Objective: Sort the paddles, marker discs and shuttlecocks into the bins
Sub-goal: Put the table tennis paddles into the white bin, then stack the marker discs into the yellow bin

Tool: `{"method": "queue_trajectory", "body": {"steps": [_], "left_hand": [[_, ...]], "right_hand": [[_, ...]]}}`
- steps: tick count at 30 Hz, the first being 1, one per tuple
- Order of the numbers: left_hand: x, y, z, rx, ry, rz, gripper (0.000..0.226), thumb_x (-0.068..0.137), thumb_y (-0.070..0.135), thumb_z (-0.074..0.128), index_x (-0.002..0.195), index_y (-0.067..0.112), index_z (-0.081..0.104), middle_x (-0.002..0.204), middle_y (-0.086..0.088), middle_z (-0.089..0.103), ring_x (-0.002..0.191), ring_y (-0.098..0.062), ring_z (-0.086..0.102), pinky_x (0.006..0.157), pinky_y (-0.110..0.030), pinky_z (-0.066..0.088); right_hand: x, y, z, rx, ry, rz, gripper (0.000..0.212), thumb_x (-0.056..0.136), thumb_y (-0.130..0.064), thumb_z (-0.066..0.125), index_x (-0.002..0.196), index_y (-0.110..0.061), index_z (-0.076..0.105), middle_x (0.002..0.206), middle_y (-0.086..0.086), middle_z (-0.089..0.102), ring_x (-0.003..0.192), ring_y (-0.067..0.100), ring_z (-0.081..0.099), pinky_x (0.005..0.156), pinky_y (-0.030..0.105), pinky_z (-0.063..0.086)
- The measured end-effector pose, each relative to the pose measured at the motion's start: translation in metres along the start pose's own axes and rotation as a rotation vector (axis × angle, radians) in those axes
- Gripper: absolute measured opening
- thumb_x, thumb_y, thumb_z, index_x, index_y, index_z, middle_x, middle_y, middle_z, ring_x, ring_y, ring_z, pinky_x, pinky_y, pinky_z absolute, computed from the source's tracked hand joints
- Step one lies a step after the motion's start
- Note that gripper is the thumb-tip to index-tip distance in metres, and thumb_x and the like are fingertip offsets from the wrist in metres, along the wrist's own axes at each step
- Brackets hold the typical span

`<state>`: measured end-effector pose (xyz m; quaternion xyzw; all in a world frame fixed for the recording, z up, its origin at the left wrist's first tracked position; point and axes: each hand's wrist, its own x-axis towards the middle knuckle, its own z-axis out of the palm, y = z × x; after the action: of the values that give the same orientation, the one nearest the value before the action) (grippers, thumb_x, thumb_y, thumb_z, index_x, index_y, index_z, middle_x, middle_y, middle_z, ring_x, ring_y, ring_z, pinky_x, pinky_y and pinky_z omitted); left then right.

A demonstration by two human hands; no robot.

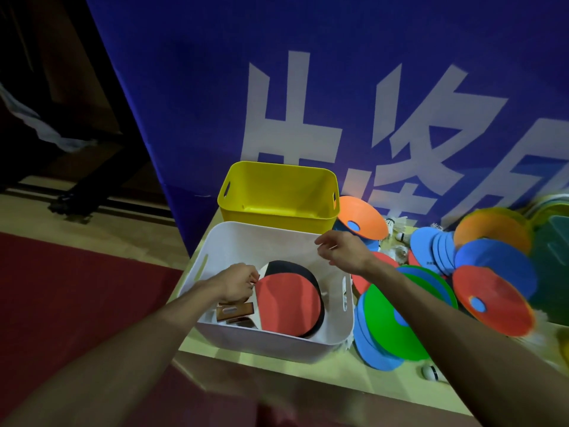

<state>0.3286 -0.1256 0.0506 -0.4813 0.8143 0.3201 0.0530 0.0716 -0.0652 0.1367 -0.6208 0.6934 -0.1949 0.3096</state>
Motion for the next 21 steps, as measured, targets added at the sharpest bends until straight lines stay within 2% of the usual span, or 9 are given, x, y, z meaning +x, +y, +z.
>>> {"method": "queue_trajectory", "body": {"steps": [3, 6, 8, 11, 14, 16, 21], "left_hand": [[-0.001, 0.016, -0.008, -0.002, 0.065, 0.01, 0.035, 0.088, 0.014, 0.06, 0.123, 0.012, 0.057, 0.121, -0.003, 0.054, 0.11, -0.017, 0.055, 0.089, -0.022, 0.044], [0.0, 0.034, -0.013, -0.097, 0.165, 0.062, 0.033, 0.088, 0.012, 0.059, 0.121, 0.013, 0.06, 0.121, -0.004, 0.055, 0.107, -0.017, 0.056, 0.086, -0.02, 0.043], [0.003, 0.048, -0.015, -0.207, 0.229, 0.085, 0.029, 0.088, 0.007, 0.058, 0.116, 0.014, 0.062, 0.12, -0.005, 0.056, 0.099, -0.017, 0.061, 0.075, -0.019, 0.048], [0.011, 0.076, -0.018, -0.327, 0.312, 0.126, 0.025, 0.088, 0.004, 0.054, 0.104, 0.021, 0.063, 0.116, -0.002, 0.056, 0.084, -0.011, 0.06, 0.06, -0.007, 0.042], [0.018, 0.105, -0.02, -0.428, 0.369, 0.172, 0.031, 0.083, -0.002, 0.053, 0.096, 0.024, 0.063, 0.111, -0.001, 0.061, 0.079, -0.014, 0.06, 0.064, -0.005, 0.041], [0.021, 0.123, -0.02, -0.489, 0.382, 0.214, 0.031, 0.083, -0.002, 0.053, 0.095, 0.025, 0.064, 0.108, -0.002, 0.062, 0.081, -0.016, 0.062, 0.069, -0.006, 0.041], [0.025, 0.16, -0.018, -0.619, 0.328, 0.309, 0.02, 0.091, 0.004, 0.056, 0.102, 0.017, 0.066, 0.094, 0.004, 0.065, 0.084, -0.005, 0.06, 0.074, -0.01, 0.044]], "right_hand": [[0.0, 0.0, 0.0, 0.027, 0.007, -0.011, 0.026, 0.089, -0.015, 0.057, 0.114, -0.013, 0.065, 0.101, 0.003, 0.066, 0.093, 0.022, 0.064, 0.087, 0.042, 0.054], [-0.003, 0.003, 0.0, 0.065, 0.032, -0.022, 0.025, 0.089, -0.014, 0.056, 0.112, -0.013, 0.066, 0.099, 0.002, 0.066, 0.093, 0.022, 0.064, 0.086, 0.044, 0.053], [-0.007, 0.008, -0.002, 0.104, 0.059, -0.018, 0.025, 0.088, -0.012, 0.055, 0.111, -0.013, 0.066, 0.097, 0.001, 0.066, 0.094, 0.021, 0.064, 0.086, 0.045, 0.053], [-0.017, 0.015, -0.006, 0.179, 0.113, 0.011, 0.023, 0.09, -0.009, 0.054, 0.11, -0.011, 0.066, 0.097, 0.01, 0.07, 0.089, 0.028, 0.066, 0.084, 0.048, 0.053], [-0.029, 0.028, -0.016, 0.283, 0.161, 0.075, 0.019, 0.092, -0.007, 0.053, 0.108, -0.009, 0.064, 0.095, 0.017, 0.069, 0.082, 0.028, 0.065, 0.079, 0.043, 0.054], [-0.039, 0.043, -0.025, 0.302, 0.208, 0.116, 0.016, 0.092, -0.008, 0.055, 0.103, -0.015, 0.064, 0.091, 0.01, 0.071, 0.08, 0.026, 0.067, 0.077, 0.041, 0.054], [-0.062, 0.088, -0.051, 0.335, 0.271, 0.23, 0.016, 0.092, -0.006, 0.054, 0.103, -0.014, 0.064, 0.095, 0.011, 0.071, 0.085, 0.023, 0.068, 0.076, 0.039, 0.056]]}}
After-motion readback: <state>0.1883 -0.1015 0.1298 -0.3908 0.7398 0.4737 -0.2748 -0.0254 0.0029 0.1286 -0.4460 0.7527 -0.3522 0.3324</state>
